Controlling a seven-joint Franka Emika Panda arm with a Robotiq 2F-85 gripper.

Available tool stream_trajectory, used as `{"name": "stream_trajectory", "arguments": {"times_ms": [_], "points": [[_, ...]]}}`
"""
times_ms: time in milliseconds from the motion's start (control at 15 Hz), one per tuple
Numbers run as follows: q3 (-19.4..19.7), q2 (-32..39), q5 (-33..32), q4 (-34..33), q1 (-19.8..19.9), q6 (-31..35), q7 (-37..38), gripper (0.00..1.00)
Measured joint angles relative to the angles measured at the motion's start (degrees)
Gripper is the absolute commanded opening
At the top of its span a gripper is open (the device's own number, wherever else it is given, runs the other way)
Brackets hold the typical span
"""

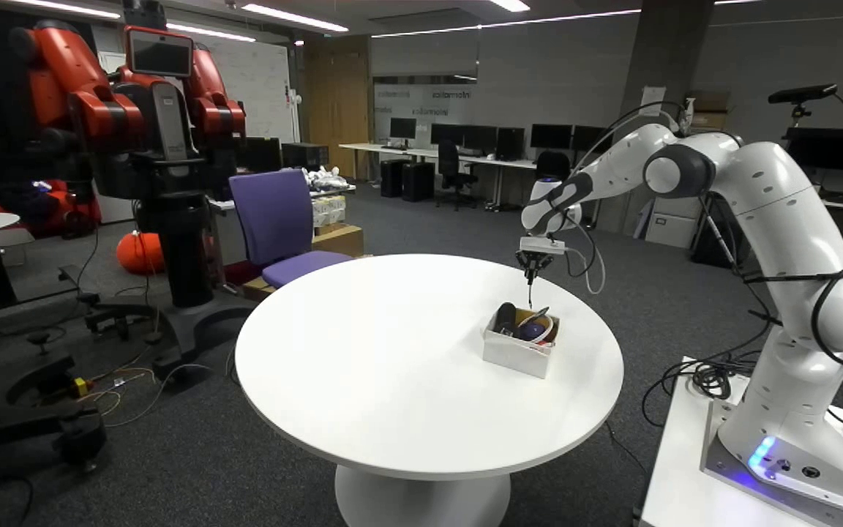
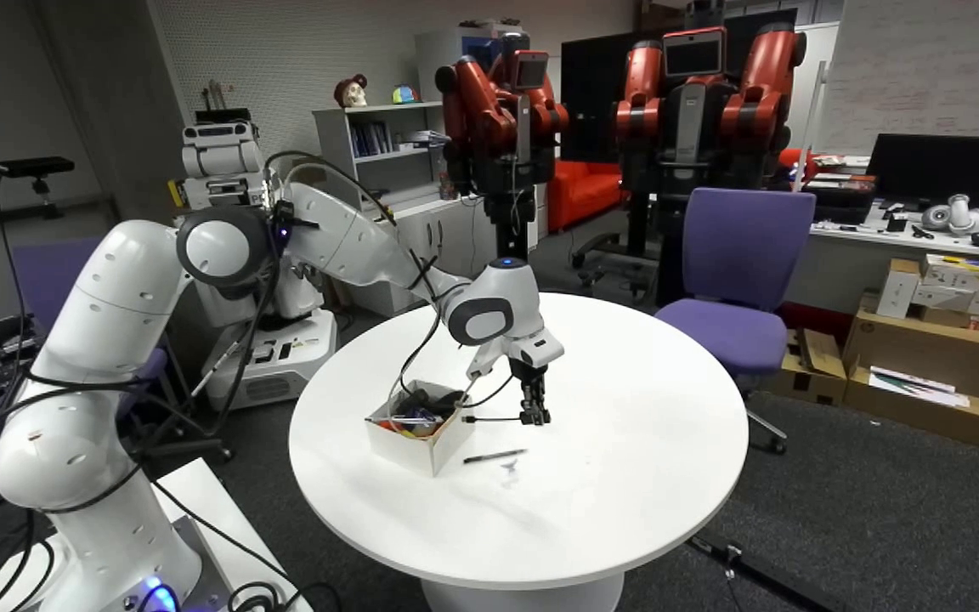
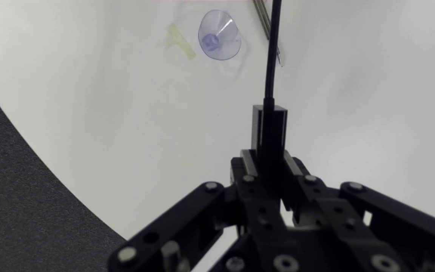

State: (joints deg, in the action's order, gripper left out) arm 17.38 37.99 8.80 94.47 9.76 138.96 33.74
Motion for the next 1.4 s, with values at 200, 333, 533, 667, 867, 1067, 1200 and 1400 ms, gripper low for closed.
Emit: {"name": "stream_trajectory", "arguments": {"times_ms": [200, 333, 533, 667, 867, 1067, 1200, 1400], "points": [[0.01, -4.41, -1.12, 4.59, -0.73, 1.54, -0.89, 0.05], [0.01, -7.97, -2.14, 8.55, -1.37, 3.21, -1.43, 0.05], [0.02, -13.78, -4.63, 15.05, -3.22, 6.32, -1.53, 0.05], [-0.01, -17.43, -6.96, 19.15, -5.26, 8.48, -1.47, 0.05], [-0.53, -22.0, -10.57, 23.98, -8.41, 10.22, -1.42, 0.05], [-2.49, -25.3, -12.79, 27.06, -9.8, 10.76, -1.52, 0.05], [-3.95, -26.49, -14.38, 28.07, -10.08, 10.78, -1.65, 0.05], [-4.89, -26.91, -19.95, 28.62, -10.72, 10.8, -1.6, 0.05]]}}
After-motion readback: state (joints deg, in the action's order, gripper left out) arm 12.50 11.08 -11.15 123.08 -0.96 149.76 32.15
